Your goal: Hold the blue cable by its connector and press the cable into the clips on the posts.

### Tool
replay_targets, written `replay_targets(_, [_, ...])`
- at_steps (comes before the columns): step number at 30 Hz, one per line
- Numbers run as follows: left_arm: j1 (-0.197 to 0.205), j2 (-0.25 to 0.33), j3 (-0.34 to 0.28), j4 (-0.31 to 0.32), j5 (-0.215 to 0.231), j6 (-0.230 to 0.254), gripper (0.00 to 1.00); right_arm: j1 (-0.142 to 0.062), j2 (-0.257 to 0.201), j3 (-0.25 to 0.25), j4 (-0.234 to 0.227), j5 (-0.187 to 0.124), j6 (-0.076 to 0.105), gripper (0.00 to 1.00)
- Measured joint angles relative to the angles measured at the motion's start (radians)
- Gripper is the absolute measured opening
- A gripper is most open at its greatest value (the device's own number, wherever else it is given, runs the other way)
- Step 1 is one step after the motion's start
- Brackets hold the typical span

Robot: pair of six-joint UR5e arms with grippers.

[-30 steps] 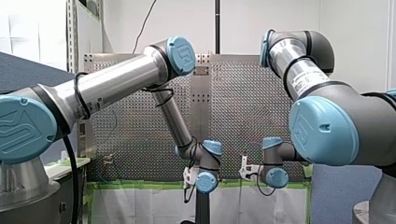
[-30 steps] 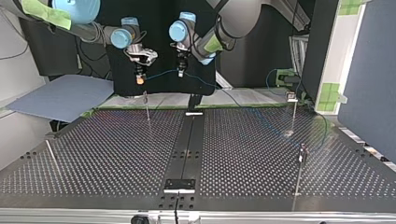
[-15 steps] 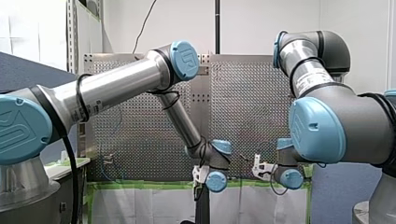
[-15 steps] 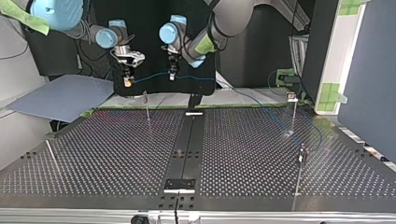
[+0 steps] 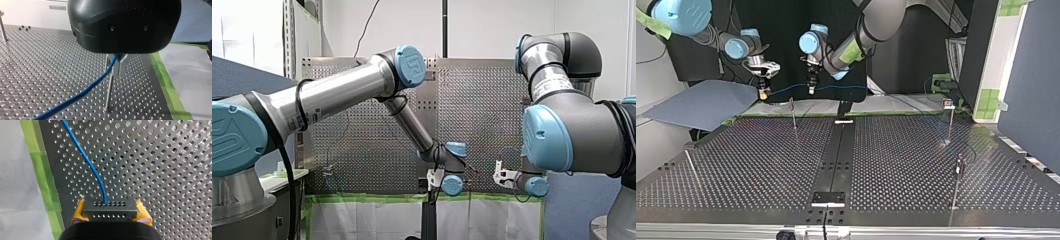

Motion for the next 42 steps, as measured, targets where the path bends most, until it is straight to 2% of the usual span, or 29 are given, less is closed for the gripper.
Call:
replay_targets(5, [-0.003, -0.033, 0.038, -0.031, 0.002, 0.009, 0.0, -0.01, 0.0, -0.012, 0.019, -0.041, 0.001, 0.0])
replay_targets(9, [-0.002, -0.068, 0.073, -0.066, 0.008, 0.002, 0.0, -0.018, 0.0, -0.017, 0.023, -0.053, 0.006, 0.0])
replay_targets(14, [-0.001, -0.109, 0.116, -0.108, 0.015, -0.003, 0.0, -0.028, 0.0, -0.028, 0.025, -0.07, 0.022, 0.0])
replay_targets(21, [0.001, -0.124, 0.184, -0.148, 0.026, -0.015, 0.0, -0.043, 0.0, -0.054, 0.044, -0.074, 0.028, 0.0])
replay_targets(33, [0.006, -0.125, 0.294, -0.179, 0.045, -0.031, 0.0, -0.07, 0.0, -0.072, 0.05, -0.075, 0.033, 0.0])
replay_targets(42, [0.019, -0.135, 0.322, -0.184, 0.058, -0.033, 0.0, -0.079, 0.0, -0.089, 0.051, -0.075, 0.043, 0.0])
